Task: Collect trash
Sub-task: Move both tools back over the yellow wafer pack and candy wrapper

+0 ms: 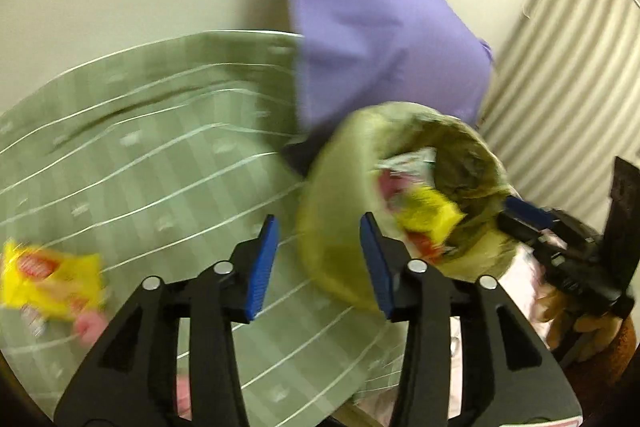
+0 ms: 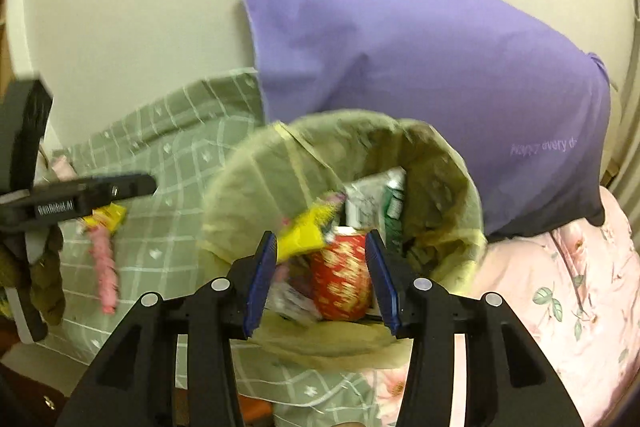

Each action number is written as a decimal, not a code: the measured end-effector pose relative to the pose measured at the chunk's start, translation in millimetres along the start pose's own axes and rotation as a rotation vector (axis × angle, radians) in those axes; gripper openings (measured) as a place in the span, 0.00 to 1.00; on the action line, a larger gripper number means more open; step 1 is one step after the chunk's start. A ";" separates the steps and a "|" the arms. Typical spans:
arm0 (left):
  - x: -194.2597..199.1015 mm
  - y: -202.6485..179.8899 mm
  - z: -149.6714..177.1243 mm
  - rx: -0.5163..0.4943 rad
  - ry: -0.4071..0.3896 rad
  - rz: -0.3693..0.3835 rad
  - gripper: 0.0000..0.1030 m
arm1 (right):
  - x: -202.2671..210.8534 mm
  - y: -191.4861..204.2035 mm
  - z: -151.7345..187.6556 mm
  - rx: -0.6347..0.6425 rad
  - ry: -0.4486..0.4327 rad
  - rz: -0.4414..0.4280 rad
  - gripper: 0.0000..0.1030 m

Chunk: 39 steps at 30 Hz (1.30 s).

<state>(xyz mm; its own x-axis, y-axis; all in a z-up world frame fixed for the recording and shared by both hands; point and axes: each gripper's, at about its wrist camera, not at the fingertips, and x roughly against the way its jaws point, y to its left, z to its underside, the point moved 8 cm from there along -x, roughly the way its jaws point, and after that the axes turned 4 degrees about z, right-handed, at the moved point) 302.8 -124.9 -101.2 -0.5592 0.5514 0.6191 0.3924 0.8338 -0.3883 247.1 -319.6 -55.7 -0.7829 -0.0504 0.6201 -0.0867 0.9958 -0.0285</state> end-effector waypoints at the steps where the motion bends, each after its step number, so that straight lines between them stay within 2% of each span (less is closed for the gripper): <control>1: 8.8 13.9 4.8 0.013 -0.011 -0.035 0.43 | 2.3 9.5 -2.1 0.000 -0.015 -0.023 0.42; 5: 51.5 72.8 28.7 0.069 -0.039 -0.168 0.46 | 2.4 60.8 -6.5 0.029 -0.043 -0.122 0.42; 11: 114.8 159.2 61.8 0.211 -0.079 -0.337 0.48 | -11.9 153.6 -1.8 0.146 -0.021 -0.265 0.42; 16: 146.8 213.9 91.8 0.326 -0.084 -0.427 0.48 | -33.0 219.2 7.8 0.231 0.030 -0.361 0.42; 23: 175.3 246.2 116.0 0.392 -0.084 -0.466 0.48 | -74.9 298.1 15.8 0.463 0.092 -0.477 0.42; 27: 177.1 248.6 123.2 0.397 -0.072 -0.462 0.49 | -118.7 332.8 10.4 0.566 0.116 -0.536 0.42; 30: 176.0 242.2 135.1 0.383 -0.041 -0.463 0.49 | -155.0 350.2 7.0 0.592 0.149 -0.558 0.42; 34: 176.4 233.4 150.7 0.373 -0.001 -0.454 0.48 | -200.4 365.9 19.6 0.576 0.289 -0.615 0.42; 35: 175.9 233.2 153.6 0.371 0.011 -0.456 0.49 | -201.0 366.3 20.2 0.560 0.290 -0.632 0.42; 36: 174.6 233.2 155.1 0.369 0.020 -0.458 0.49 | -197.6 366.4 20.1 0.533 0.306 -0.674 0.40; 37: 172.5 233.8 156.4 0.367 0.027 -0.458 0.49 | -196.8 362.9 20.8 0.508 0.322 -0.684 0.28; 39: 168.2 236.1 154.4 0.373 0.029 -0.452 0.49 | -201.2 347.6 19.9 0.491 0.305 -0.605 0.19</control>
<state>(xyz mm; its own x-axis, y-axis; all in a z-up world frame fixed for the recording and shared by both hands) 188.7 168.6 -194.1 -0.5891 0.1425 0.7954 -0.1666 0.9417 -0.2922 362.2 35.1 -206.1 -0.3204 -0.4722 0.8212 -0.7522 0.6538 0.0825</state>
